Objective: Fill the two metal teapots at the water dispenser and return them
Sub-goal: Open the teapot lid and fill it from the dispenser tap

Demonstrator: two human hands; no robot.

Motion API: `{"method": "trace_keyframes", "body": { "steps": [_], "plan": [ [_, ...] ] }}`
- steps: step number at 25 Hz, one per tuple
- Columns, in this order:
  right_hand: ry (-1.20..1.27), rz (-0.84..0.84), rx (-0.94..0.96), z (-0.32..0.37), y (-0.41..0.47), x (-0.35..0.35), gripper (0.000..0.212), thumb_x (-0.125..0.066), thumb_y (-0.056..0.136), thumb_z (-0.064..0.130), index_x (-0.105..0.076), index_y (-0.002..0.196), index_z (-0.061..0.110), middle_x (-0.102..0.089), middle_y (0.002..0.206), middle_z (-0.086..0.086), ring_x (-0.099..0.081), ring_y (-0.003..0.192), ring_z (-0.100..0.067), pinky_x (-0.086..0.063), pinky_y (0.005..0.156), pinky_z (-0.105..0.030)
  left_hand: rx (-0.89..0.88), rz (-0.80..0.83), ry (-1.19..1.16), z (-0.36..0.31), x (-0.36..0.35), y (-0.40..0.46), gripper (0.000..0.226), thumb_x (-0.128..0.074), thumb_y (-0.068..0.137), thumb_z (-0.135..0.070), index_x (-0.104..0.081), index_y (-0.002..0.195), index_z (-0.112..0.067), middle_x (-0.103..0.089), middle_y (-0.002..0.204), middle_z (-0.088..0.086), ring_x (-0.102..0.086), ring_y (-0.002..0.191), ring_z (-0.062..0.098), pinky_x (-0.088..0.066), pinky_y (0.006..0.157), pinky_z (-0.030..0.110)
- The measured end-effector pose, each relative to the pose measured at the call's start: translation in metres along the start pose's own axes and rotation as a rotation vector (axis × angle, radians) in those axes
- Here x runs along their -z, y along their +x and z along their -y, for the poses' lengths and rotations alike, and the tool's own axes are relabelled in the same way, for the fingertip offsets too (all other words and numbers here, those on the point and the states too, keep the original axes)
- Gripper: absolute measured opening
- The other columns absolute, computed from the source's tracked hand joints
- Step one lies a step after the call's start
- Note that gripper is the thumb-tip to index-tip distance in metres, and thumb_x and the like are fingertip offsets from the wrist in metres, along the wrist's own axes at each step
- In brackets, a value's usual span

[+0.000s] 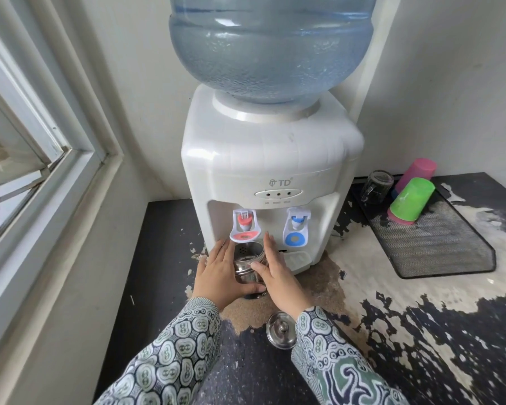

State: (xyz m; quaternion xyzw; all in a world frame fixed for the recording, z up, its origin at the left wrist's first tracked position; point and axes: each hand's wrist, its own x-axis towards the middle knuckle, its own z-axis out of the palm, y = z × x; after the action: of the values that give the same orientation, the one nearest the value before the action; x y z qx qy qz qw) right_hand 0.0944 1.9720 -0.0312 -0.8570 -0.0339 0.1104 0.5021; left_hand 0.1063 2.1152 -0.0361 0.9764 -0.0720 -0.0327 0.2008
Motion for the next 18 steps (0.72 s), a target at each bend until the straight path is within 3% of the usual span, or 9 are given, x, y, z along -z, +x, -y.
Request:
{"method": "trace_keyframes", "body": {
  "steps": [4, 11, 16, 18],
  "plan": [
    [0.008, 0.002, 0.002, -0.0018, 0.0004, 0.0008, 0.069, -0.041, 0.094, 0.035, 0.008, 0.143, 0.034, 0.009, 0.156, 0.006, 0.008, 0.143, -0.013, -0.005, 0.118, -0.039, -0.006, 0.005, -0.041, -0.0026, 0.0013, 0.0000, 0.130, -0.044, 0.037, -0.088, -0.014, 0.145, -0.023, -0.019, 0.155, -0.008, -0.003, 0.144, 0.010, -0.008, 0.117, 0.039],
    [0.005, 0.006, 0.001, -0.0009, -0.0001, 0.0018, 0.068, -0.039, 0.095, 0.034, 0.008, 0.144, 0.033, 0.011, 0.156, 0.006, 0.009, 0.143, -0.014, -0.004, 0.118, -0.038, -0.016, -0.029, -0.102, -0.0041, 0.0001, 0.0013, 0.128, -0.040, 0.036, -0.086, -0.018, 0.145, -0.022, -0.021, 0.154, -0.006, -0.004, 0.145, 0.013, -0.005, 0.117, 0.036],
    [0.024, 0.025, 0.010, 0.0020, -0.0010, 0.0073, 0.066, -0.038, 0.096, 0.033, 0.007, 0.144, 0.032, 0.009, 0.156, 0.005, 0.008, 0.143, -0.010, -0.004, 0.114, -0.029, 0.006, -0.027, -0.182, -0.0070, -0.0008, 0.0048, 0.119, -0.069, 0.046, -0.071, -0.024, 0.142, -0.018, -0.025, 0.153, -0.001, -0.007, 0.144, 0.017, -0.009, 0.117, 0.036],
    [0.015, 0.045, -0.004, 0.0023, 0.0000, 0.0100, 0.066, -0.037, 0.096, 0.034, 0.007, 0.144, 0.032, 0.010, 0.156, 0.005, 0.007, 0.143, -0.012, -0.003, 0.115, -0.033, 0.004, -0.050, -0.210, -0.0073, -0.0016, 0.0053, 0.123, -0.062, 0.039, -0.076, -0.027, 0.141, -0.017, -0.029, 0.151, 0.000, -0.010, 0.143, 0.018, -0.011, 0.118, 0.035]
  ]
}}
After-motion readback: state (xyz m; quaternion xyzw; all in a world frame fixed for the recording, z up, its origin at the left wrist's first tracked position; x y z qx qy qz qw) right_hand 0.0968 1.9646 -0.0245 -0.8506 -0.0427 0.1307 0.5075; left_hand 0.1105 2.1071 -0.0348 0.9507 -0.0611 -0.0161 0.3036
